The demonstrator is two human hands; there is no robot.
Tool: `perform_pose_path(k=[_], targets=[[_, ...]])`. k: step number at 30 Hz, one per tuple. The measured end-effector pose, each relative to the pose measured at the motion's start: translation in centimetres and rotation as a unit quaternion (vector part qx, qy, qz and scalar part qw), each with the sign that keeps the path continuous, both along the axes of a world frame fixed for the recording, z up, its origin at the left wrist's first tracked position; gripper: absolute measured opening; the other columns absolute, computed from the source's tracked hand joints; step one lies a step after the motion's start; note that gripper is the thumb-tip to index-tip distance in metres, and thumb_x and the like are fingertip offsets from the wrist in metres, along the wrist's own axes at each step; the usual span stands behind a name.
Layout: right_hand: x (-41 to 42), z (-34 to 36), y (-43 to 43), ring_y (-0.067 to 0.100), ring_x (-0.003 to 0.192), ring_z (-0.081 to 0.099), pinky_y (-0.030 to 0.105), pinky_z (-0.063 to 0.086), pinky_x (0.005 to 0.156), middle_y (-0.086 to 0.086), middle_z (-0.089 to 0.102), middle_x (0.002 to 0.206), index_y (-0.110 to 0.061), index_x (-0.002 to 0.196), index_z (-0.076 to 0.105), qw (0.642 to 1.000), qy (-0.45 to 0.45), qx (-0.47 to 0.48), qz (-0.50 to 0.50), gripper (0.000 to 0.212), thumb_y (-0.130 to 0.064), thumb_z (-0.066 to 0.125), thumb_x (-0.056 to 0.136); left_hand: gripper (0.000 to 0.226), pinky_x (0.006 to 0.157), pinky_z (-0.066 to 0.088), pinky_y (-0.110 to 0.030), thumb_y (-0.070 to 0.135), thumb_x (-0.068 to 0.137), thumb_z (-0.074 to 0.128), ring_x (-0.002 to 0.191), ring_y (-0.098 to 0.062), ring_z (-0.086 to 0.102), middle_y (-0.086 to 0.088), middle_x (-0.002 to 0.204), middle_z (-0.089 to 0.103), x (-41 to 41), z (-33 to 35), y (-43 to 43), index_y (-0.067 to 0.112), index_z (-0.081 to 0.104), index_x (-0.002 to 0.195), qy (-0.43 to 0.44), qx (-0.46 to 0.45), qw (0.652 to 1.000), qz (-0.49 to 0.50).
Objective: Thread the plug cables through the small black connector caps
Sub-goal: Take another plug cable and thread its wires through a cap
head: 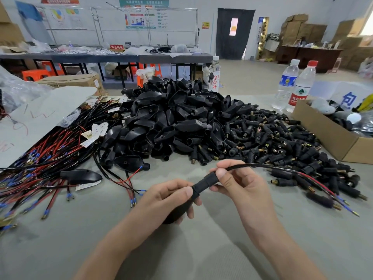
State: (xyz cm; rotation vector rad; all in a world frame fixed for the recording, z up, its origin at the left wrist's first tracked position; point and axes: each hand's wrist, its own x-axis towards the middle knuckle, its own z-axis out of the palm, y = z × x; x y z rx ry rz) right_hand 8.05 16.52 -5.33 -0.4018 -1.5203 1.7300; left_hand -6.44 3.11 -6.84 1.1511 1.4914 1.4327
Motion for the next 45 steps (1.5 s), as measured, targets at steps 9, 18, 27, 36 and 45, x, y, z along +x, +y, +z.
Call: perform_pose_path(k=[9,18,27,36,45], targets=[[0.58,0.37,-0.05,0.013,0.082,0.071,0.023,0.058,0.076,0.000,0.071,0.081,-0.029,0.101,0.074,0.998,-0.010,0.054,0.004,0.019,-0.031,0.068,0.084,0.039,0.054,0.046,-0.027,0.041,0.095,0.055,0.072,-0.024,0.061,-0.013,0.099,0.068,0.01,-0.09,0.27,0.005,0.066,0.105,-0.085,0.004,0.995,-0.047],[0.74,0.40,0.01,0.015,0.077,0.072,0.018,0.055,0.071,0.003,0.072,0.081,-0.034,0.100,0.073,0.995,-0.025,0.094,0.002,0.017,-0.029,0.065,0.086,0.037,0.048,0.043,-0.025,0.045,0.093,0.056,0.066,-0.023,0.059,-0.012,0.095,0.068,0.13,-0.14,0.32,0.013,0.071,0.104,-0.110,-0.014,0.992,-0.055],[0.81,0.25,0.34,0.013,0.076,0.071,0.017,0.054,0.071,0.000,0.072,0.081,-0.036,0.101,0.071,0.993,-0.040,0.113,0.000,0.018,-0.030,0.063,0.086,0.048,0.050,0.045,-0.024,0.045,0.089,0.058,0.068,-0.020,0.062,-0.008,0.093,0.069,0.18,-0.16,0.50,-0.001,0.063,0.102,-0.094,-0.020,0.994,-0.046],[0.66,-0.17,0.56,0.010,0.076,0.070,0.018,0.053,0.072,-0.004,0.072,0.080,-0.039,0.101,0.070,0.989,-0.055,0.138,-0.013,0.023,-0.018,0.063,0.094,0.037,0.060,0.048,-0.030,0.044,0.091,0.059,0.077,-0.022,0.064,-0.010,0.096,0.069,0.44,-0.10,0.52,0.009,0.068,0.096,-0.062,-0.018,0.998,-0.023],[0.71,-0.24,0.60,0.010,0.080,0.069,0.014,0.051,0.074,-0.005,0.071,0.085,-0.046,0.099,0.069,0.982,-0.065,0.178,-0.023,0.034,-0.013,0.063,0.096,0.034,0.067,0.051,-0.027,0.042,0.092,0.061,0.088,-0.025,0.071,-0.008,0.095,0.072,0.43,-0.12,0.61,0.012,0.070,0.103,-0.044,-0.021,0.999,0.004]])
